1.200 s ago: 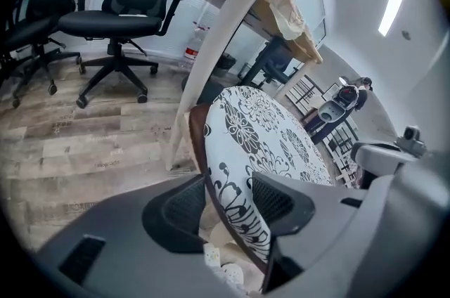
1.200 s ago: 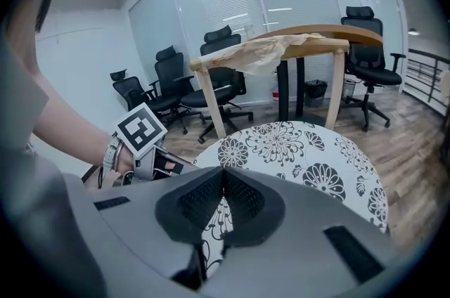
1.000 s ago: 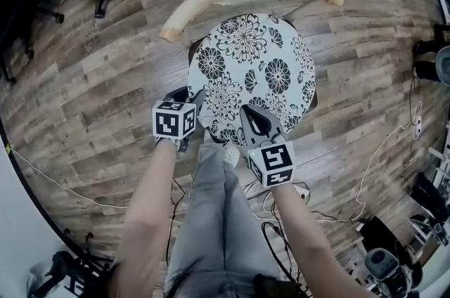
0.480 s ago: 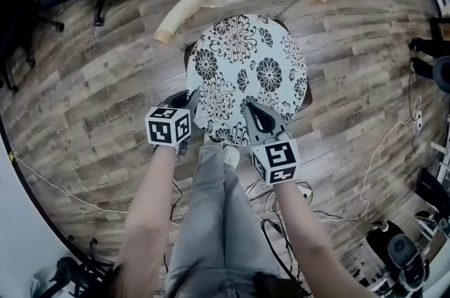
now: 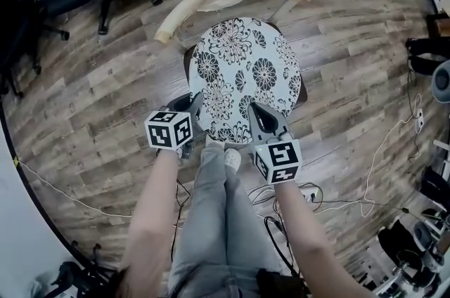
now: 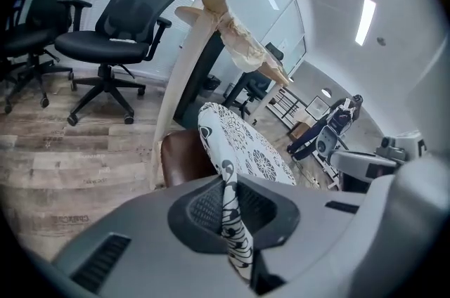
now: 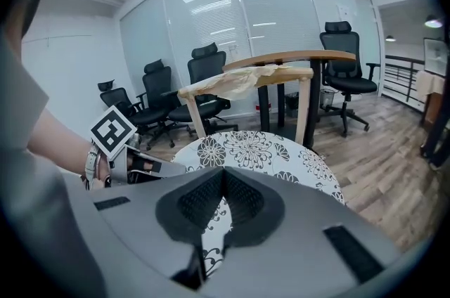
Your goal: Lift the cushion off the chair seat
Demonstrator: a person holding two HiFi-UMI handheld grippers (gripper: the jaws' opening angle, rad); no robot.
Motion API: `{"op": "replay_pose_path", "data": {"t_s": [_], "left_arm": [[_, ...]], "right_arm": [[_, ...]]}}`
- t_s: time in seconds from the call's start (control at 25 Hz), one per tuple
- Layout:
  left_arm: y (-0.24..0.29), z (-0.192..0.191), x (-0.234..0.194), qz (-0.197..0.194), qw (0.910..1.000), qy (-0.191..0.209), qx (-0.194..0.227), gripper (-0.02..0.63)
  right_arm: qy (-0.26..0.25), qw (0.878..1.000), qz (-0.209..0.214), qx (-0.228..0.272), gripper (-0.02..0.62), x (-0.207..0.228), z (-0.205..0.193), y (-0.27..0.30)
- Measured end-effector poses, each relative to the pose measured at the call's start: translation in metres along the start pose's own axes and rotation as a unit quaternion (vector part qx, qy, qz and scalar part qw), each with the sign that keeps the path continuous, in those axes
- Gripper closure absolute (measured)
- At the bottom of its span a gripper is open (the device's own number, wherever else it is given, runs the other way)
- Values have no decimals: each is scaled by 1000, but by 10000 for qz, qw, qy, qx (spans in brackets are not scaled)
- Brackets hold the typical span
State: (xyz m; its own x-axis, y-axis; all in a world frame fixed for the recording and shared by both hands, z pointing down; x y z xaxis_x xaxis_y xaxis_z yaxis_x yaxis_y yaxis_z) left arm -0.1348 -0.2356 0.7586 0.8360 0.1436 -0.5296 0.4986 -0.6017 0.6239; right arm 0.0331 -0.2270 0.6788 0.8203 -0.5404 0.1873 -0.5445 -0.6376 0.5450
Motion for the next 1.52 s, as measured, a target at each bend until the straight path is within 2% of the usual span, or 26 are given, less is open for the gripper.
{"op": "replay_pose_path", "data": {"t_s": [0.64,1.08,1.52], "left_arm": [[-43,35,80,-279,9979,434,394,592],[-85,72,136,-524,9943,450,808,592],[-110,107,187,-895,9878,534,1156,592]], "right_arm": [[-140,9996,-11,239,571,-5,40,-62],[-150,9988,-36,474,571,-11,81,-107],[-556,9958,-21,721,571,-6,130,-130]]}}
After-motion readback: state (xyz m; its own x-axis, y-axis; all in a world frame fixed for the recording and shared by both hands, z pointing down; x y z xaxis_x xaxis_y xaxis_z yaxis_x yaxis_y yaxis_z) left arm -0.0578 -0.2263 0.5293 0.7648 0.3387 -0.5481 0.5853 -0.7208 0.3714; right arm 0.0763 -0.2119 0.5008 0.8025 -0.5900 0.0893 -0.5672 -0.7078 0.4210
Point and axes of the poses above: the fingertips, and each gripper's own axes: y forward along the fingers, x to its right, z out of its top, the point moved 3 cm from there along -y, backward along the fingers, and after that the axes turned 3 degrees about x, right-handed, at the moved point
